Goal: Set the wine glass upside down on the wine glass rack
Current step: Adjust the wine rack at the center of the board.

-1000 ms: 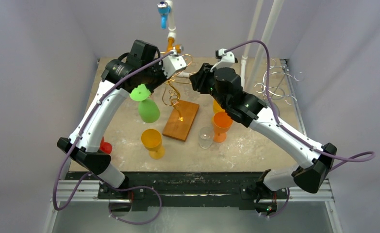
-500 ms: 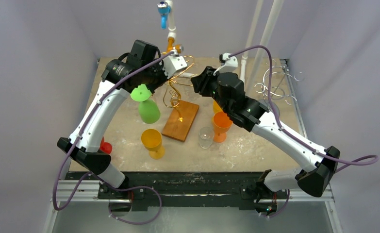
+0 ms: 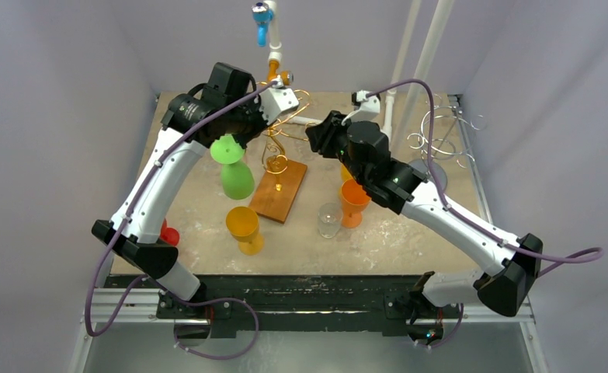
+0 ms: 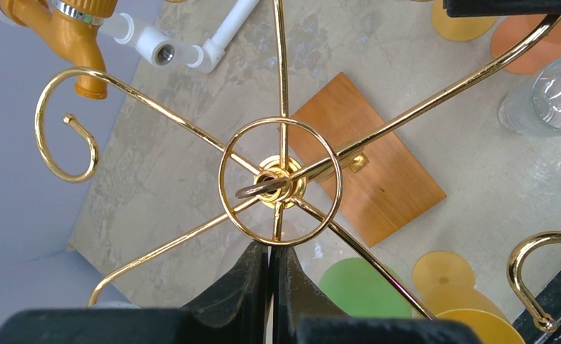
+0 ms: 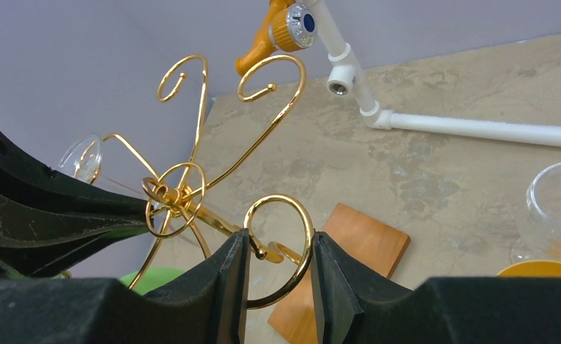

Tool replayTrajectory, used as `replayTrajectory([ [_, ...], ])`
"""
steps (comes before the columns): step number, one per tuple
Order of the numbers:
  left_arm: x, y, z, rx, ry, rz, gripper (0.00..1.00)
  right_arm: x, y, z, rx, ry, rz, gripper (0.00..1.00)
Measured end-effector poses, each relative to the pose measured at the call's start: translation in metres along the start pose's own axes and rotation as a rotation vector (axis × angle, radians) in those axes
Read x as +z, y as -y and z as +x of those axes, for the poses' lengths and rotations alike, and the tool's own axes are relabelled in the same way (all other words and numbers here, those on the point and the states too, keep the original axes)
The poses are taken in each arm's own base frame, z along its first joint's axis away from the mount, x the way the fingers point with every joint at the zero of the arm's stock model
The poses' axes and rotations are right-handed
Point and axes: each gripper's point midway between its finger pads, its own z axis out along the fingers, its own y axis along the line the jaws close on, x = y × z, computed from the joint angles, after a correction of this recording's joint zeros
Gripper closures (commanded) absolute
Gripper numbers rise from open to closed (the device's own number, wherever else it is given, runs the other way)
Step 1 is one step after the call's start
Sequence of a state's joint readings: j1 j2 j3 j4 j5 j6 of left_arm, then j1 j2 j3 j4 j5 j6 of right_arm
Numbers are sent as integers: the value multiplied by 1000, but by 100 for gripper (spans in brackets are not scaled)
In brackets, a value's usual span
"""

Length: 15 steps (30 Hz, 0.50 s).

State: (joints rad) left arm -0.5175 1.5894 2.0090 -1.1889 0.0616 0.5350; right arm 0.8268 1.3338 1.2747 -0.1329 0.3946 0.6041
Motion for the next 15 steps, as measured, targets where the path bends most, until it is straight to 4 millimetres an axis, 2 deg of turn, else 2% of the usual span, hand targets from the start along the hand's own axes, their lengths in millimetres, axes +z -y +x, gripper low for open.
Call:
replayTrajectory([
  [15, 3, -16, 10, 37, -34, -93, 100, 9, -16, 2, -9, -4, -1, 93],
])
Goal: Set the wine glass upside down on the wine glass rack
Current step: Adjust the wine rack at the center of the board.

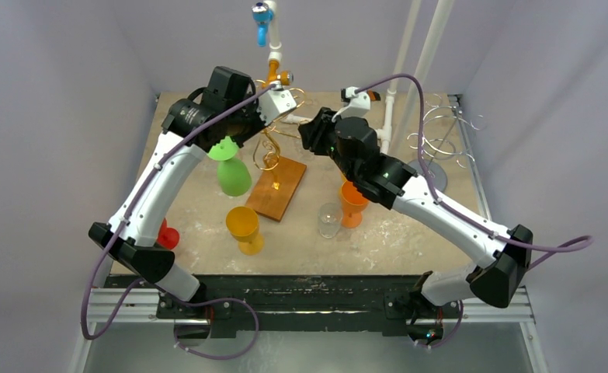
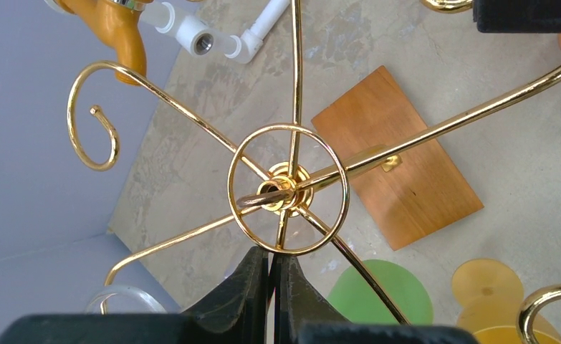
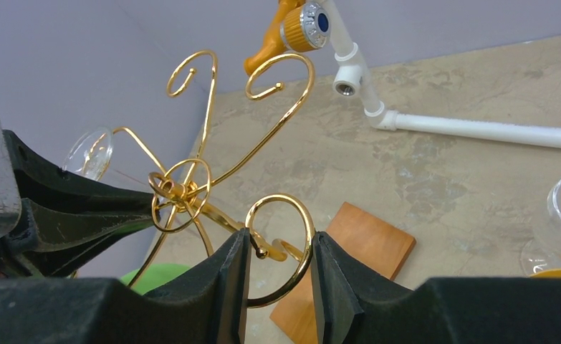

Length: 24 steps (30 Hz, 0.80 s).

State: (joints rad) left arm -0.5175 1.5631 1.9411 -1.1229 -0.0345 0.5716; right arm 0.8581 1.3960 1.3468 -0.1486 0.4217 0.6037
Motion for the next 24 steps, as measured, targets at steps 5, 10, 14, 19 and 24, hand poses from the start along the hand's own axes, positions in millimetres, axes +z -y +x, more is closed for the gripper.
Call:
replayTrajectory([
  [5, 1, -5, 2, 12, -1, -35, 100, 3, -4, 1, -6, -2, 10, 93],
  [10, 4, -13, 4, 19, -2, -74, 100, 7, -9, 3, -4, 1, 18, 93],
  [14, 6, -21, 7, 23, -7, -102, 100, 12, -13, 4, -4, 6, 26, 93],
  [19, 10, -32, 11, 30, -5, -139, 79, 17, -19, 4, 5, 11, 23, 93],
  [24, 9, -51, 10, 1, 15, -215, 57, 17, -27, 7, 23, 7, 7, 91],
])
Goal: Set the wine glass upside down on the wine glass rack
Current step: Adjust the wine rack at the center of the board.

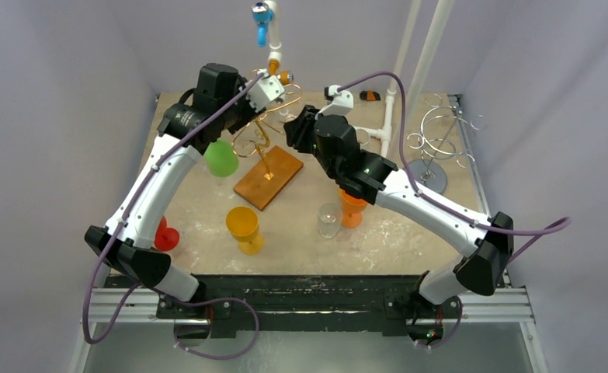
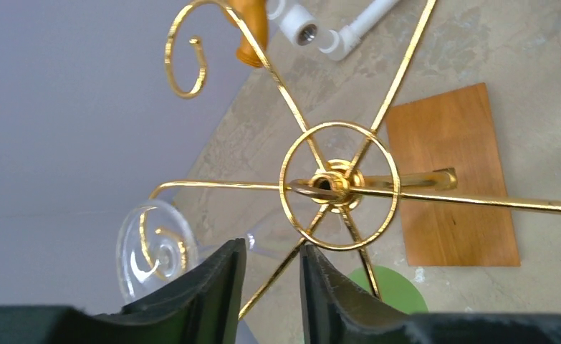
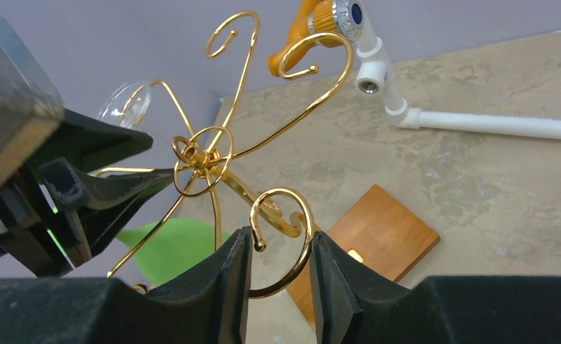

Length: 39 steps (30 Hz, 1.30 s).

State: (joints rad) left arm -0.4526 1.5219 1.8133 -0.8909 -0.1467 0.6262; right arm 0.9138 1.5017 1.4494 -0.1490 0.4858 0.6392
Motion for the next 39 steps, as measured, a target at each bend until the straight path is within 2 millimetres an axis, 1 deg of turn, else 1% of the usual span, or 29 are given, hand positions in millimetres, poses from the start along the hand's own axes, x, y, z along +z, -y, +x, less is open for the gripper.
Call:
replayTrajectory([
  [2, -2, -9, -4, -14, 19, -37, 51, 1, -3, 1, 13, 2, -8, 90],
  [4, -6, -20, -23, -40, 95, -75, 49, -1, -10, 2, 25, -6, -32, 89],
  [7, -16, -26, -36, -61, 150, -98, 45, -4, -14, 5, 28, -15, -42, 87],
  [10, -26, -29, -46, -78, 193, -107, 44, -9, -25, 8, 33, -35, -82, 85],
  [13, -33, -28, -50, -89, 218, -102, 44, -14, -39, 15, 32, -63, -126, 82],
  [16, -36, -27, -52, -92, 230, -99, 44, -16, -48, 18, 31, -81, -155, 81],
  [20, -32, -19, -47, -94, 222, -74, 45, -16, -54, 20, 34, -100, -179, 81],
  [24, -21, -7, -38, -98, 194, -38, 45, -14, -52, 19, 50, -113, -187, 82],
  [28, -20, -5, -37, -100, 193, -33, 46, -7, -43, 14, 76, -111, -170, 80],
  [31, -18, -5, -38, -102, 194, -30, 47, -4, -39, 13, 91, -109, -160, 75],
  [33, -14, -3, -38, -103, 193, -25, 47, -4, -39, 12, 98, -108, -159, 66],
  [39, -1, 1, -39, -104, 195, -11, 50, -1, -33, 10, 103, -104, -141, 58],
])
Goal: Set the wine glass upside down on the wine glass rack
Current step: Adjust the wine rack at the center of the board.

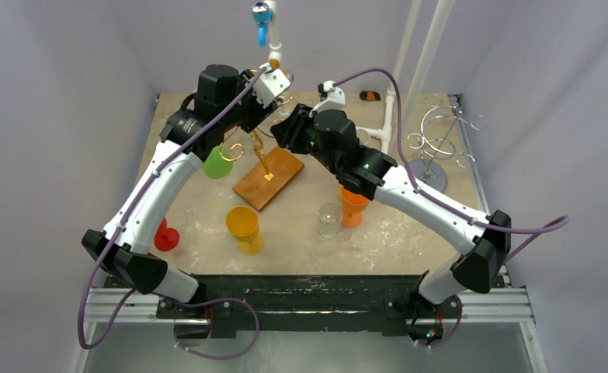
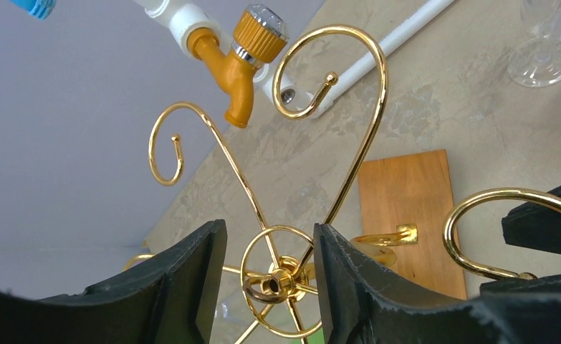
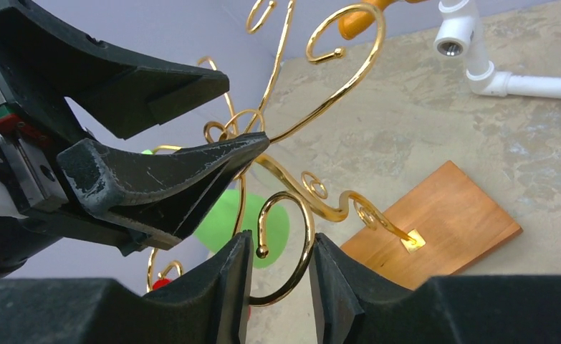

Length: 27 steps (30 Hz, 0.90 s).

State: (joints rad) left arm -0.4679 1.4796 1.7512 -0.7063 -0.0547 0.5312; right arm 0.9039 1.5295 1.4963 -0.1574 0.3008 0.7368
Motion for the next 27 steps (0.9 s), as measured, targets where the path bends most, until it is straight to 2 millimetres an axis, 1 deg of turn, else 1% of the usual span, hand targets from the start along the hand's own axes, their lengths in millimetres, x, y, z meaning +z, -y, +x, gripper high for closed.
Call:
replayTrajectory([
  [6, 9, 9, -4, 4, 31, 19, 51, -1, 6, 0, -2, -16, 10, 50],
  [9, 11, 13, -5, 5, 40, 35, 52, -3, 11, 1, -6, -32, 18, 48],
  [11, 11, 15, -6, 6, 45, 42, 52, -5, 15, 1, -12, -38, 29, 44],
  [16, 13, 19, -7, -1, 53, 56, 52, -10, 25, 0, -26, -45, 56, 29],
  [17, 13, 19, -7, -5, 56, 57, 52, -10, 27, 0, -30, -45, 62, 27],
  [20, 14, 21, -8, -9, 66, 59, 52, -13, 35, -2, -34, -44, 80, 25],
  [27, 12, 23, -11, -33, 85, 70, 49, -24, 41, -7, -69, -50, 93, 24],
])
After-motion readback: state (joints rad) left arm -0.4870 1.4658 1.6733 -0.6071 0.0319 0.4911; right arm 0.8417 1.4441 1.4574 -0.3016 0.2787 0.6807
